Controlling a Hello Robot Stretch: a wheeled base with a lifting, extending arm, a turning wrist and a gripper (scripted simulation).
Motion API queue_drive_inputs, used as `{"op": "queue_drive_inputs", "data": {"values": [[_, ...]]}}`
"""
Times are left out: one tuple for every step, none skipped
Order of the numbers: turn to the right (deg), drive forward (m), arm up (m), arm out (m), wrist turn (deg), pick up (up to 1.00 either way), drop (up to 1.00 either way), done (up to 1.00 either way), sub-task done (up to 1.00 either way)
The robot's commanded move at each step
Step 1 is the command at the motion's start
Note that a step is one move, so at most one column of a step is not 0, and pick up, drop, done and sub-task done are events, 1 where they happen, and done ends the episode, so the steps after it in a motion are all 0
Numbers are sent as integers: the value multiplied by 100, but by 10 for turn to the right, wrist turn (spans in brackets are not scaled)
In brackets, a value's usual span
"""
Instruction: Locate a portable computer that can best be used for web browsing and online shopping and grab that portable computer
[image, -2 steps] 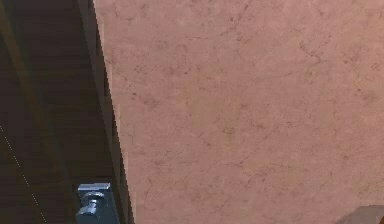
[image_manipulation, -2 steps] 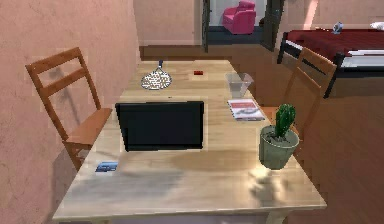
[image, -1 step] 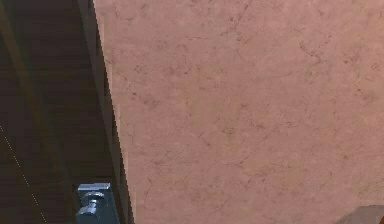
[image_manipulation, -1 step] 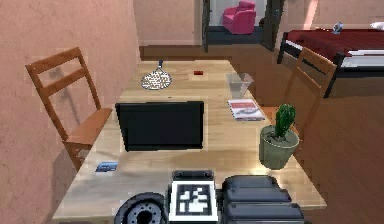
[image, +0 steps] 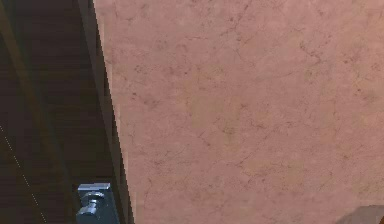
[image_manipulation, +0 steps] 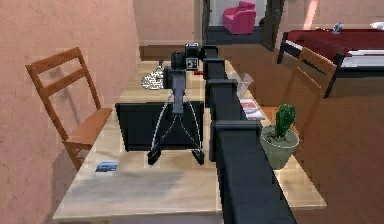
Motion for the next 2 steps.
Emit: {"op": "queue_drive_inputs", "data": {"values": [[0, 0, 0, 0, 450, 0, 0, 0, 0], [0, 0, 0, 0, 450, 0, 0, 0, 0]]}}
